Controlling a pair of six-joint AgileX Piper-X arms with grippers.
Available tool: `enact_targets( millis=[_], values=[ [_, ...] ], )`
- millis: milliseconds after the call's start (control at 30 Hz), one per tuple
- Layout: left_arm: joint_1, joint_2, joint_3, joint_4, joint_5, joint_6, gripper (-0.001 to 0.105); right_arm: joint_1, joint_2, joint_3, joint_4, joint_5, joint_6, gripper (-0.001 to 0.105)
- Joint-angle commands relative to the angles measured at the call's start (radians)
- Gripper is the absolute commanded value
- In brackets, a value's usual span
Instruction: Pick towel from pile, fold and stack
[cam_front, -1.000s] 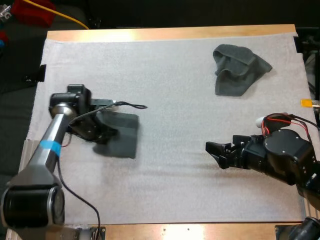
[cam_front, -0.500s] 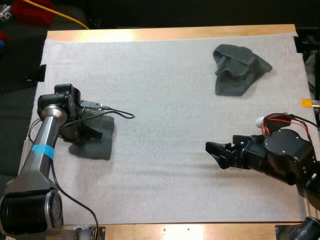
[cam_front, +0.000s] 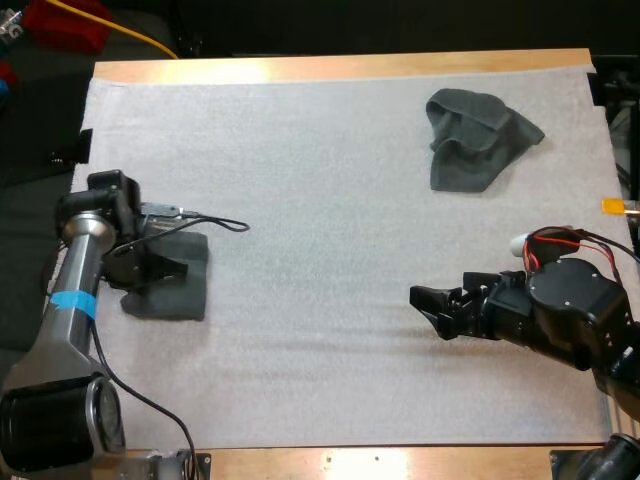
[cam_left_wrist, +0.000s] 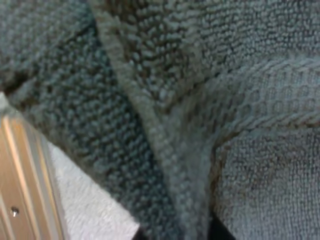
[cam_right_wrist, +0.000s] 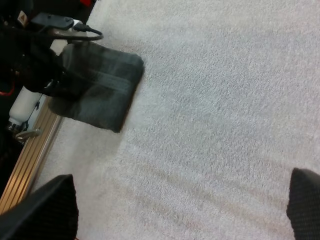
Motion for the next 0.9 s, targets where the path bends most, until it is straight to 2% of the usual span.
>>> enact_targets(
  millis=[0, 67, 100, 167, 267, 400, 500, 667, 800, 867],
  values=[
    [0.007, -0.006, 0.001, 0.005, 0.012, -0.015, 0.015, 0.002, -0.003, 0.001, -0.003, -0.008, -0.001, 0.082],
    [0.011, -0.006, 0.001, 0.005, 0.009, -0.015, 0.033, 0.002, -0.003, 0.001, -0.003, -0.008, -0.001, 0.082],
    [0.011, -0.006, 0.001, 0.005, 0.004, -0.015, 0.038, 0.002, -0.003, 0.001, -0.003, -0.008, -0.001, 0.082],
    [0.011, -0.006, -0.003, 0.005, -0.003, -0.015, 0.057, 0.002, -0.003, 0.001, -0.003, -0.008, -0.001, 0.082],
    [0.010, -0.010, -0.022, 0.016, -0.016, -0.015, 0.071, 0.002, -0.003, 0.001, -0.003, -0.008, -0.001, 0.082],
    [0.009, -0.029, -0.064, 0.034, -0.023, -0.016, 0.069, 0.002, -0.003, 0.001, -0.003, -0.008, -0.001, 0.082],
    [0.007, -0.059, -0.081, 0.042, 0.014, -0.025, 0.069, 0.002, -0.003, 0.001, -0.003, -0.008, -0.001, 0.082],
    [0.007, -0.109, -0.080, 0.061, 0.150, -0.036, 0.069, 0.002, -0.003, 0.001, -0.003, -0.008, -0.001, 0.082],
    [0.004, -0.155, -0.080, 0.074, 0.221, -0.036, 0.069, 0.002, -0.003, 0.001, -0.003, -0.008, -0.005, 0.082],
    [-0.004, -0.192, -0.080, 0.081, 0.289, -0.036, 0.069, 0.002, -0.003, 0.001, -0.003, -0.008, -0.026, 0.082]
  ],
)
